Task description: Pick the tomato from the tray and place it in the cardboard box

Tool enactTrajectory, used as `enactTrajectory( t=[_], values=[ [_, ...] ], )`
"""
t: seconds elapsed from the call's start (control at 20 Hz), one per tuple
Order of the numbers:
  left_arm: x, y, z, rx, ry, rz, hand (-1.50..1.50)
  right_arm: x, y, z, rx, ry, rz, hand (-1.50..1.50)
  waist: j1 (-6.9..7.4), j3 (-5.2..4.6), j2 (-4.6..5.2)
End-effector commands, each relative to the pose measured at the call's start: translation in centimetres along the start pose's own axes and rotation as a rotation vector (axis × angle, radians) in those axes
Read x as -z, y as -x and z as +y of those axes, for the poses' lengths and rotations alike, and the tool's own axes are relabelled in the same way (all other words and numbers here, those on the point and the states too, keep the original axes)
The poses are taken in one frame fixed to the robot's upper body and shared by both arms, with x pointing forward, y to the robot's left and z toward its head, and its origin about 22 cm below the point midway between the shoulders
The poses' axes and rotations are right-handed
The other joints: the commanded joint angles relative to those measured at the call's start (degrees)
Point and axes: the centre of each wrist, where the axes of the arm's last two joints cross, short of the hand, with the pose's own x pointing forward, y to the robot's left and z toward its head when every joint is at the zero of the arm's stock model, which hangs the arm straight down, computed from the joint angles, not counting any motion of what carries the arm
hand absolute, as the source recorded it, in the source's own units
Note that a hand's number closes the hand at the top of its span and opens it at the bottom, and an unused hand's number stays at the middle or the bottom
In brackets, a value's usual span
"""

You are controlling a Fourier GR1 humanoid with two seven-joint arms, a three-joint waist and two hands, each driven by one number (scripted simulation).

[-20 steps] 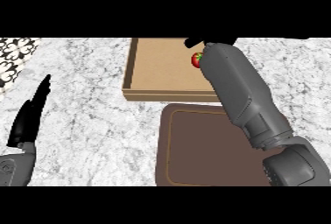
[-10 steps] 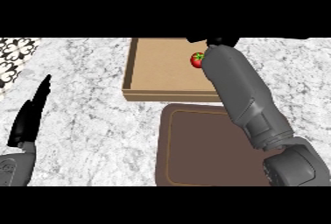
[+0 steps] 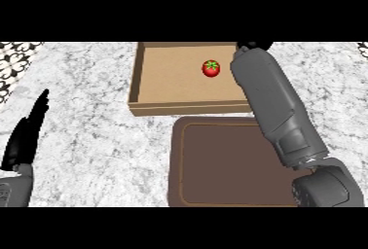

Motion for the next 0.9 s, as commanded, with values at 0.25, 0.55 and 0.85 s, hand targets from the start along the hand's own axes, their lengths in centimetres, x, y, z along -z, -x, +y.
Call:
enactTrajectory(
  t=[0.25, 0.55, 0.85],
  values=[
    [-1.9, 2.1, 2.4, 0.006, -0.057, 0.068, 0.0, -0.1, 4.8, -2.7, 0.053, 0.067, 0.045, -1.5, -3.87, -0.04, -1.76],
    [-2.5, 3.2, 1.1, 0.005, -0.073, 0.072, 0.0, -2.5, 7.6, -6.2, 0.028, 0.018, 0.045, -1.5, -5.22, -0.11, -2.09],
    [-2.0, 2.8, 3.0, 0.015, -0.067, 0.073, 0.0, -4.3, 10.3, -13.0, -0.032, -0.082, 0.062, -1.5, -5.93, -0.11, -2.09]
  ],
)
